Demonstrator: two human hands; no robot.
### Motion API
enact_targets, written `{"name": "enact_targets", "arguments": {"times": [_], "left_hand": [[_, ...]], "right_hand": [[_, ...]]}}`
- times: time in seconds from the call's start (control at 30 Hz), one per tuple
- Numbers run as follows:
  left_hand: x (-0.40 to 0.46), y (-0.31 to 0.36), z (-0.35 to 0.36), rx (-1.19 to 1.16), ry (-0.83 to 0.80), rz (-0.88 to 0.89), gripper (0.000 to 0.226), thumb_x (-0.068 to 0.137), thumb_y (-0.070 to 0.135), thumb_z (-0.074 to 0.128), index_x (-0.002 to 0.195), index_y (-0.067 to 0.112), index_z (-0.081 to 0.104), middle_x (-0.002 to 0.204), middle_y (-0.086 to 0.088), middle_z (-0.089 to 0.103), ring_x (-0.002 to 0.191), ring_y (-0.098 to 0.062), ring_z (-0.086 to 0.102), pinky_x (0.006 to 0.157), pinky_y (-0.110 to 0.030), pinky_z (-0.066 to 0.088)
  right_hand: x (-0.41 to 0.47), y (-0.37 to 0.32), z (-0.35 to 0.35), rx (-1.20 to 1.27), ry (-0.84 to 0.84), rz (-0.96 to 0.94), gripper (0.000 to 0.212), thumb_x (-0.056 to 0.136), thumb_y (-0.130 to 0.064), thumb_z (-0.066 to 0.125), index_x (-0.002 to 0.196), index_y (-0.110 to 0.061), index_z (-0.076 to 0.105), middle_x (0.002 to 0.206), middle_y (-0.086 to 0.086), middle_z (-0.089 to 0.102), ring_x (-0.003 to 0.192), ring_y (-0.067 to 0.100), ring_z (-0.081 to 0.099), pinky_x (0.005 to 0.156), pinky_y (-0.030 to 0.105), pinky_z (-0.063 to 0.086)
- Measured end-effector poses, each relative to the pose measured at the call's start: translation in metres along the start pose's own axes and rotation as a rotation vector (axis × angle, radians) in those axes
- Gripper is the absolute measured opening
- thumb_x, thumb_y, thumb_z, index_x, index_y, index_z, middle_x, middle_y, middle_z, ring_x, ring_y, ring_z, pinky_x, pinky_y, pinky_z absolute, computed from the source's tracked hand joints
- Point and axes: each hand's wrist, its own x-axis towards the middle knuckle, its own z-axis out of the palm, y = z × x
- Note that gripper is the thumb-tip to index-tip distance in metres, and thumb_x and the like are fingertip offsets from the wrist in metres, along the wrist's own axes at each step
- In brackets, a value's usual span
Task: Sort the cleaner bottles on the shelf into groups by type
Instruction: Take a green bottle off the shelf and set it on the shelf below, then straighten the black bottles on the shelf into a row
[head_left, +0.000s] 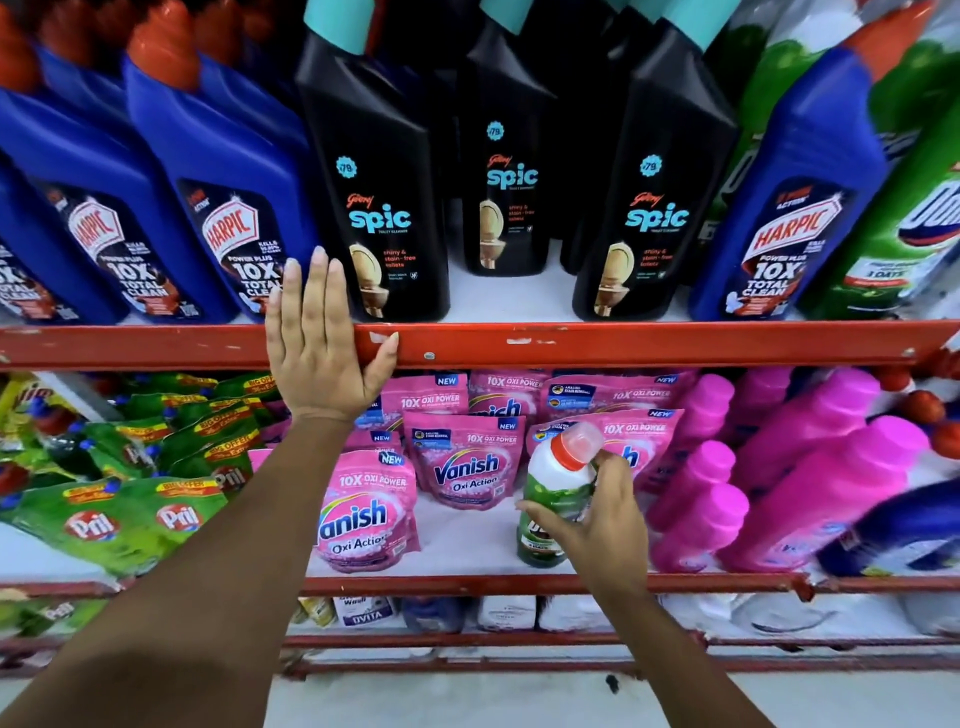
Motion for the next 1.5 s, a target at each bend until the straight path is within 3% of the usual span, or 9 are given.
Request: {"name": "enact_targets", "arguments": {"times": [0.13,0.3,0.37,0.57,0.67,0.8,1.17,1.4,1.5], "left_hand": [[-0.001,0.001,0.000,0.006,-0.018,-0.003,0.071,0.100,0.054,0.029,0.151,0.006,0.025,0.153,-0.013,0.035,0.149,-0.020,0.013,0.121,-0.040,0.016],[-0.001,0.000,-0.002,0.006,-0.033,-0.010,0.071,0.100,0.054,0.028,0.151,0.005,0.026,0.152,-0.013,0.036,0.149,-0.020,0.011,0.122,-0.039,0.014],[-0.001,0.001,-0.002,0.004,-0.039,-0.010,0.071,0.100,0.054,0.028,0.151,0.004,0.026,0.152,-0.014,0.035,0.149,-0.020,0.010,0.122,-0.039,0.013],[-0.001,0.000,-0.002,-0.009,-0.063,-0.019,0.071,0.100,0.054,0.028,0.152,0.006,0.023,0.155,-0.011,0.030,0.149,-0.020,0.010,0.122,-0.039,0.012],[-0.002,0.000,-0.002,-0.008,-0.068,-0.018,0.071,0.100,0.054,0.029,0.152,0.006,0.023,0.155,-0.012,0.031,0.149,-0.022,0.012,0.122,-0.040,0.012],[-0.002,0.000,-0.002,-0.006,-0.058,-0.016,0.072,0.099,0.053,0.033,0.150,0.003,0.028,0.153,-0.014,0.034,0.148,-0.025,0.018,0.121,-0.043,0.016],[-0.004,0.001,-0.001,-0.028,-0.038,0.009,0.071,0.099,0.055,0.031,0.148,0.003,0.030,0.152,-0.014,0.035,0.144,-0.029,0.026,0.119,-0.044,0.020],[0.002,0.000,0.000,-0.052,-0.069,-0.023,0.074,0.099,0.058,0.027,0.153,0.009,0.020,0.161,-0.005,0.017,0.147,-0.024,0.020,0.121,-0.042,0.016],[0.003,0.001,-0.001,-0.053,-0.075,-0.038,0.075,0.099,0.059,0.027,0.154,0.009,0.018,0.162,-0.004,0.016,0.148,-0.022,0.019,0.121,-0.040,0.016]], "right_hand": [[-0.013,0.004,0.000,-0.040,-0.022,-0.036,0.077,0.074,-0.078,0.055,0.121,-0.020,0.038,0.112,0.011,0.057,0.098,0.029,0.066,0.066,0.040,0.063],[-0.015,0.009,-0.003,-0.092,-0.154,-0.047,0.078,0.084,-0.049,0.073,0.142,-0.012,0.036,0.133,0.009,0.049,0.117,0.030,0.058,0.076,0.042,0.059],[-0.015,0.007,-0.010,-0.100,-0.157,-0.049,0.080,0.084,-0.057,0.066,0.144,-0.014,0.035,0.137,0.008,0.049,0.122,0.028,0.055,0.081,0.042,0.059],[0.003,-0.032,-0.037,-0.125,0.124,-0.249,0.085,0.092,-0.061,0.049,0.154,-0.008,0.021,0.155,0.016,0.039,0.146,0.009,0.022,0.111,0.032,0.036],[0.029,-0.056,-0.048,-0.181,0.172,-0.377,0.083,0.096,-0.058,0.047,0.155,-0.006,0.019,0.161,0.014,0.030,0.152,0.017,0.019,0.121,0.036,0.028],[0.062,-0.092,-0.055,-0.191,0.216,-0.506,0.078,0.097,-0.051,0.052,0.152,0.000,0.030,0.160,0.018,0.031,0.152,0.028,0.023,0.122,0.046,0.027],[0.129,-0.179,-0.036,-0.185,0.217,-0.642,0.083,0.099,-0.061,0.036,0.158,-0.007,0.014,0.167,0.008,0.013,0.156,0.018,0.002,0.126,0.029,-0.001],[0.160,-0.243,-0.013,-0.139,0.208,-0.637,0.090,0.095,-0.067,0.037,0.154,-0.001,0.023,0.163,0.015,0.027,0.154,0.025,0.015,0.125,0.035,0.011],[0.171,-0.268,-0.010,-0.095,0.183,-0.591,0.087,0.091,-0.066,0.051,0.148,-0.001,0.037,0.151,0.018,0.047,0.146,0.030,0.036,0.119,0.039,0.030]]}}
